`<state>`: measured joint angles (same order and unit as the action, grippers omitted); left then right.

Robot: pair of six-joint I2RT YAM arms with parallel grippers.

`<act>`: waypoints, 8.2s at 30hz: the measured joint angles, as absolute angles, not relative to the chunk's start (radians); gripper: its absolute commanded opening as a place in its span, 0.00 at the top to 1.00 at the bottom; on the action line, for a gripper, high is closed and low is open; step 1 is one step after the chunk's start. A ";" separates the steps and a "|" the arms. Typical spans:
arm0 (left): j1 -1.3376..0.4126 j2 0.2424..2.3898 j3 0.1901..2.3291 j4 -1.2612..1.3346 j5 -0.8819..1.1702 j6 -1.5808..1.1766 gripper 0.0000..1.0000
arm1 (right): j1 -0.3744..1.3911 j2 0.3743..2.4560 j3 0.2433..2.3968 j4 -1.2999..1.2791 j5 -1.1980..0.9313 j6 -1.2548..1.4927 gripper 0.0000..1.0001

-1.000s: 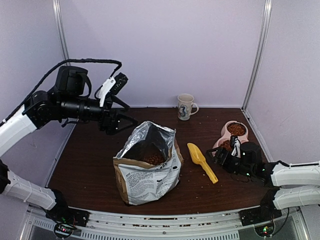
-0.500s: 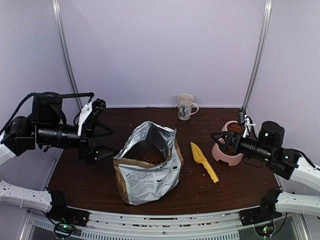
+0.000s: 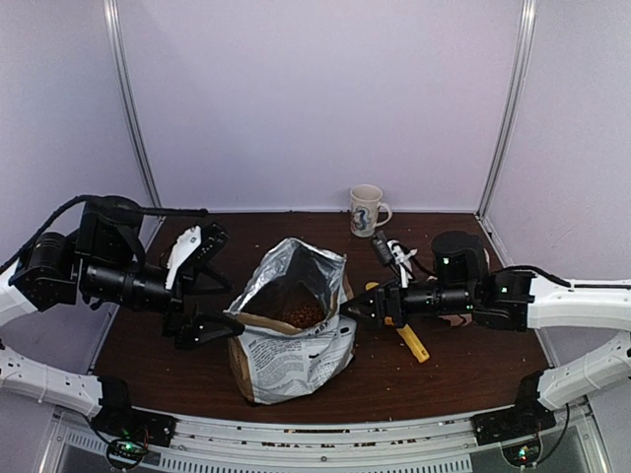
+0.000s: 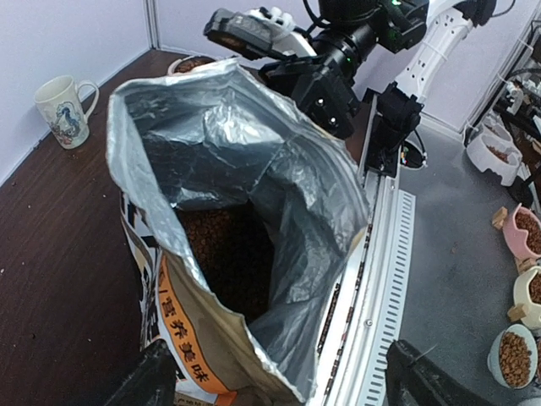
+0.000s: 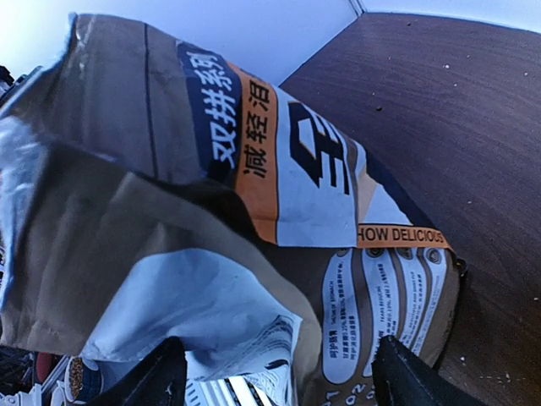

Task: Serve the pet food

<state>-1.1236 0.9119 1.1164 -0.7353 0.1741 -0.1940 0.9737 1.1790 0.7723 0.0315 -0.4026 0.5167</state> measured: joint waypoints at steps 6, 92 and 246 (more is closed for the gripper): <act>-1.161 0.970 1.117 -0.763 0.114 -0.199 0.43 | 1.010 1.266 0.813 0.044 -0.388 0.502 0.35; -1.068 0.939 1.121 -0.726 0.051 -0.094 1.00 | 0.985 1.003 0.857 -0.124 -0.247 -0.144 0.11; -1.234 1.668 1.790 -0.906 0.074 0.167 0.89 | 0.942 0.899 0.714 0.064 -0.505 0.006 1.00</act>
<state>-1.2343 1.6684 1.7897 -0.9062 0.0738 0.1665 0.9424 0.8986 0.7143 0.0639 -0.5053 0.0059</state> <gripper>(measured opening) 0.022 0.064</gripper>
